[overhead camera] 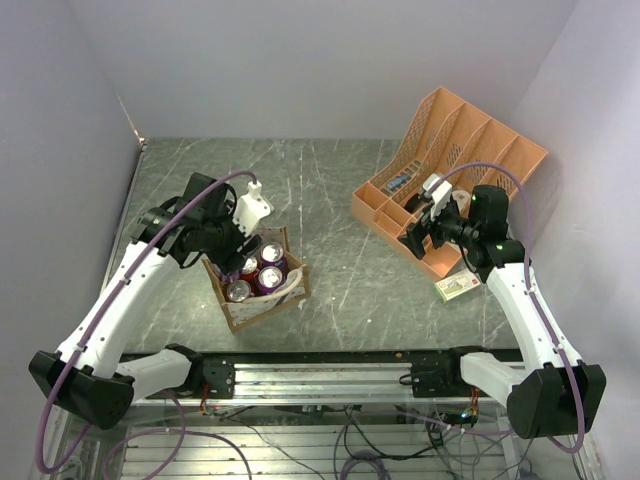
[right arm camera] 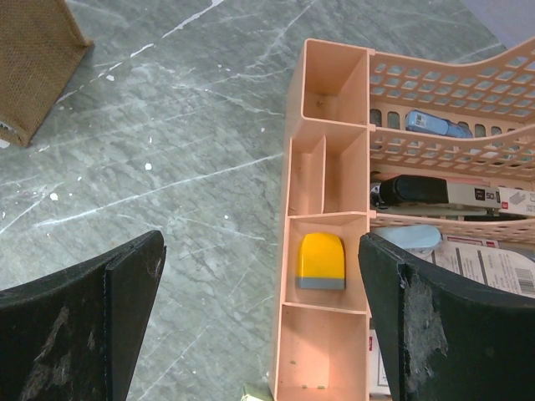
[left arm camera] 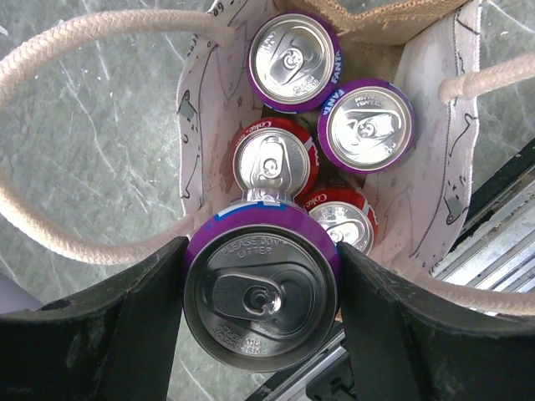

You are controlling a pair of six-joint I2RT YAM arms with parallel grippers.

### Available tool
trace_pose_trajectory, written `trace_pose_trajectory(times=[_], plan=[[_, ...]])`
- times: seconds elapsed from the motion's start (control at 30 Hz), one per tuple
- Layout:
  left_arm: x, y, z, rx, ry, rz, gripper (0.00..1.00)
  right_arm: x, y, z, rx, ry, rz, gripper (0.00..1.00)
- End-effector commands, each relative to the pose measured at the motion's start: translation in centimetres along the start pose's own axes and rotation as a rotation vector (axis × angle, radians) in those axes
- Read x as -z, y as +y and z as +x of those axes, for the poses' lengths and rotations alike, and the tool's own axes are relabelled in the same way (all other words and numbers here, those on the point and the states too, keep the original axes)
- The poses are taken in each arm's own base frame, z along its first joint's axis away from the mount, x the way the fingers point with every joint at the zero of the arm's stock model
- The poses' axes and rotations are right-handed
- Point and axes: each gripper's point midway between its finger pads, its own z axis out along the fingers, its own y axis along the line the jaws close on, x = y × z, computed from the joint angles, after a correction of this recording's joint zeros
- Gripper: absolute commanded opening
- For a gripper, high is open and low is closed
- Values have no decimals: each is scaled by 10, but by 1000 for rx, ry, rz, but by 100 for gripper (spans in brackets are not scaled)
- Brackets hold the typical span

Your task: Place the beverage into the canvas bag

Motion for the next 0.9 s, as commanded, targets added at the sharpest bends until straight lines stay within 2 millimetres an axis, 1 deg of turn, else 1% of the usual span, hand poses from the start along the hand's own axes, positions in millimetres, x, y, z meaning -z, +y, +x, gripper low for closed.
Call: trace_pose_trajectory(times=[0.0,0.23,0.43,0.7,0.87], plan=[[12,14,0,-9,-7,-77,7,3,3,-4,17,-8,-5,100],[12,15,6,-13,45,-74,7,3,3,-4,18,-11,-6,100],[7,16,15,-21,115,-62,7,4,3,-4,18,-10,-6,100],[1,24,18,-20,130,-101,7,4,3,-4,19,-10,-7,100],[-4,27,20,21,122,-137,7,3,4,-4,20,-10,-8,100]])
